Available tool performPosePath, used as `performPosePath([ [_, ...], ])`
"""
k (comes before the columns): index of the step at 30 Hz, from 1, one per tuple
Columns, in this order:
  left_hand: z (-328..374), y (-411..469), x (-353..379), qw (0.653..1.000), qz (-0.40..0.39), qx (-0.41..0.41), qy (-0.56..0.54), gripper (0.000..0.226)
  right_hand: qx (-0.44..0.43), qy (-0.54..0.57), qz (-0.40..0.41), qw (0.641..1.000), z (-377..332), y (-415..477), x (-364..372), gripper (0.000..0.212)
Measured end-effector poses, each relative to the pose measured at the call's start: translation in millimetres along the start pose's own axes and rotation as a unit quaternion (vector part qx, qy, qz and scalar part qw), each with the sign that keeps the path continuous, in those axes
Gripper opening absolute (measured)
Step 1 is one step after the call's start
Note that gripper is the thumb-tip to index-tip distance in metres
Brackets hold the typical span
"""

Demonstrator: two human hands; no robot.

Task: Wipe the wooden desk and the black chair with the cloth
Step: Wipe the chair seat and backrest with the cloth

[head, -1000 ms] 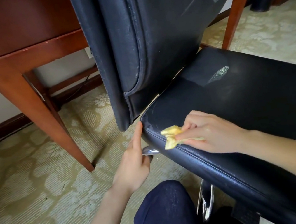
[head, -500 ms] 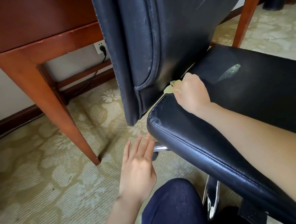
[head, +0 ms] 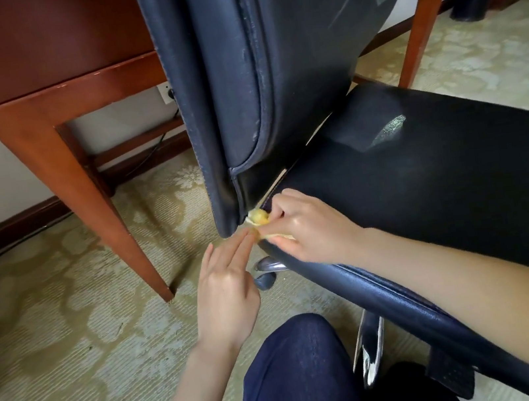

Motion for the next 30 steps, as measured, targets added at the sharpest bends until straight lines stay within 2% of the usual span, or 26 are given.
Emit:
performPosePath([
  [3, 9.6, 5.3, 9.1, 0.999, 0.001, -0.028, -0.034, 0.048, -0.061, 0.002, -0.027, 0.998, -9.2, -30.9, -11.0, 0.016],
  [6, 22.9, 6.1, 31.1, 0.997, -0.054, -0.044, -0.031, 0.055, -0.062, -0.005, -0.018, 0.998, 0.5, -62.2, -30.1, 0.009],
  [9, 30.1, 0.7, 48.7, 0.996, -0.080, -0.048, -0.005, 0.063, -0.016, -0.001, 0.007, 1.000, 27.0, -87.6, -52.3, 0.021],
  [16, 33.8, -5.7, 55.9, 0.994, -0.090, -0.020, 0.062, 0.087, 0.128, -0.026, 0.032, 0.991, 114.5, -104.9, -90.7, 0.022],
  [25, 34.8, -0.2, 54.4, 0.989, -0.107, 0.003, 0.103, 0.082, 0.300, -0.161, 0.105, 0.934, 190.6, -45.4, -61.2, 0.024],
  [28, 32.4, 1.4, 54.1, 0.988, -0.112, 0.012, 0.104, 0.079, 0.323, -0.187, 0.120, 0.920, 194.3, -27.0, -51.2, 0.026],
  [30, 30.7, 3.4, 54.8, 0.988, -0.117, 0.017, 0.098, 0.076, 0.310, -0.175, 0.108, 0.928, 189.3, -15.5, -43.8, 0.027],
])
Point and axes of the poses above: each hand's wrist, its own y-axis towards the middle knuckle, its own x-axis out of the palm, z = x × y, the point moved 6 cm from there along y, towards the middle knuckle, and after that the axes turned 15 degrees about z, right-handed, at the moved point
